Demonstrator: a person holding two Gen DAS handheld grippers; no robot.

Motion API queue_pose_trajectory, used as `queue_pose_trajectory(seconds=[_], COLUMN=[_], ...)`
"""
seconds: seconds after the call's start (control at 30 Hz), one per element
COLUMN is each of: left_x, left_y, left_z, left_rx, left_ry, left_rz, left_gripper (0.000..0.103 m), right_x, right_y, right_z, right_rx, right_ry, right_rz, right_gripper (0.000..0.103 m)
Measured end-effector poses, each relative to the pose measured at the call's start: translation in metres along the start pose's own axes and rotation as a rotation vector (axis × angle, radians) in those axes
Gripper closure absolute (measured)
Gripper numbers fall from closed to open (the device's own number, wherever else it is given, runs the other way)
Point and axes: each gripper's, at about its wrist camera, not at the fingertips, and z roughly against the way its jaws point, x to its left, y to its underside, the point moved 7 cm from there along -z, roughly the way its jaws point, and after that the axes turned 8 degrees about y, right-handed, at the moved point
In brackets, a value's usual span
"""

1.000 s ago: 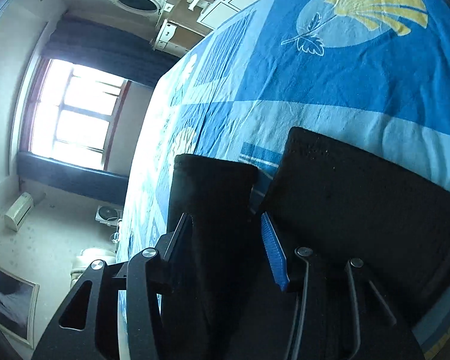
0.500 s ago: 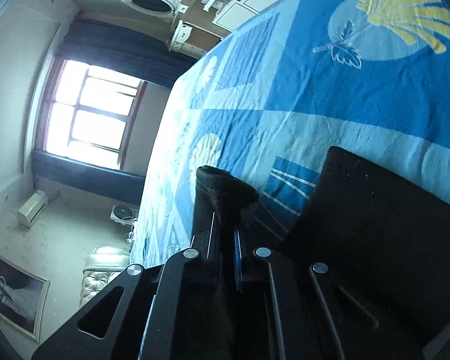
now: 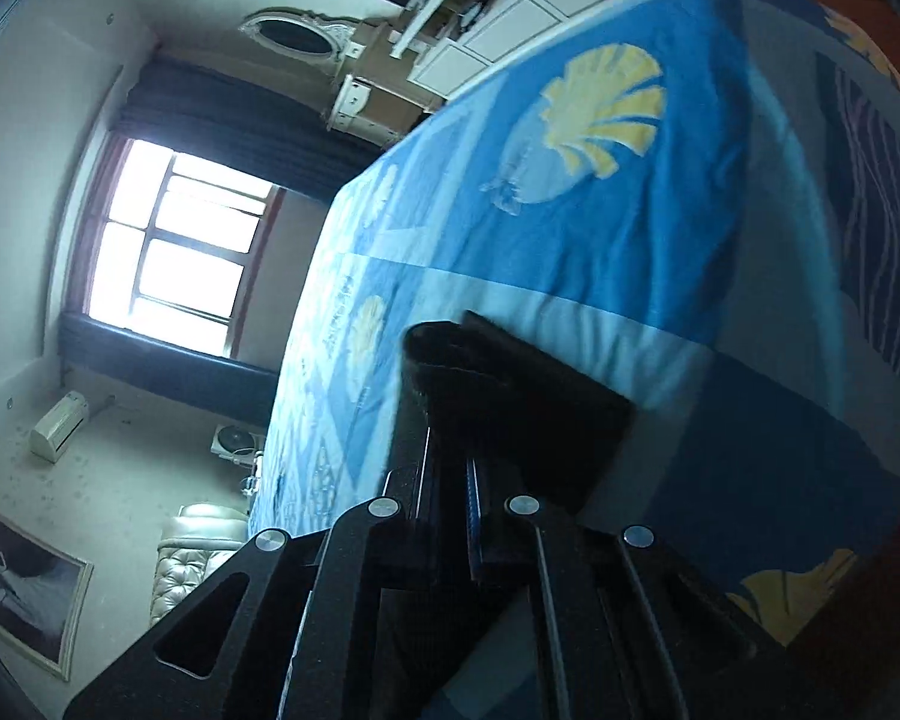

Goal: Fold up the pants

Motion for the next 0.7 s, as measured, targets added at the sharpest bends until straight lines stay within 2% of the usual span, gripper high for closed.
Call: queue_pose_trajectory(seconds=[0.07, 0.13, 0.17, 0.23, 0.3, 0.37, 0.4, 0.53, 0.6, 0.7], left_x=[-0.001, -0.002, -0.002, -0.002, -0.002, -0.002, -0.002, -0.003, -0.005, -0.006], left_y=[0.000, 0.000, 0.000, 0.000, 0.000, 0.000, 0.000, 0.001, 0.001, 0.002], left_z=[0.000, 0.000, 0.000, 0.000, -0.001, -0.001, -0.001, -0.001, -0.002, -0.003], left_rx=[0.002, 0.003, 0.004, 0.006, 0.008, 0.008, 0.007, 0.004, 0.001, 0.002], left_ry=[-0.006, -0.010, -0.011, -0.013, -0.017, -0.019, -0.020, -0.024, -0.029, -0.041], left_rz=[-0.004, -0.007, -0.008, -0.010, -0.012, -0.012, -0.012, -0.011, -0.009, -0.014], left_gripper=[0.012, 0.012, 0.012, 0.012, 0.012, 0.012, 0.012, 0.010, 0.010, 0.009], right_x=[-0.013, -0.018, -0.019, -0.018, -0.018, -0.016, -0.013, 0.018, 0.037, 0.050], right_y=[0.002, 0.001, 0.000, -0.007, -0.019, -0.036, -0.042, -0.049, -0.042, -0.029], right_z=[-0.009, -0.004, -0.002, 0.006, 0.019, 0.030, 0.030, 0.010, -0.011, -0.034], right_rx=[0.025, 0.021, 0.021, -0.005, -0.071, -0.123, -0.115, -0.033, 0.067, 0.168], right_ry=[0.005, -0.024, -0.032, -0.019, 0.038, 0.046, 0.048, 0.042, 0.041, 0.117], right_rz=[-0.030, -0.074, -0.083, -0.075, -0.055, -0.046, -0.029, 0.118, 0.222, 0.367], right_gripper=[0.096, 0.093, 0.087, 0.080, 0.073, 0.070, 0.070, 0.069, 0.061, 0.060])
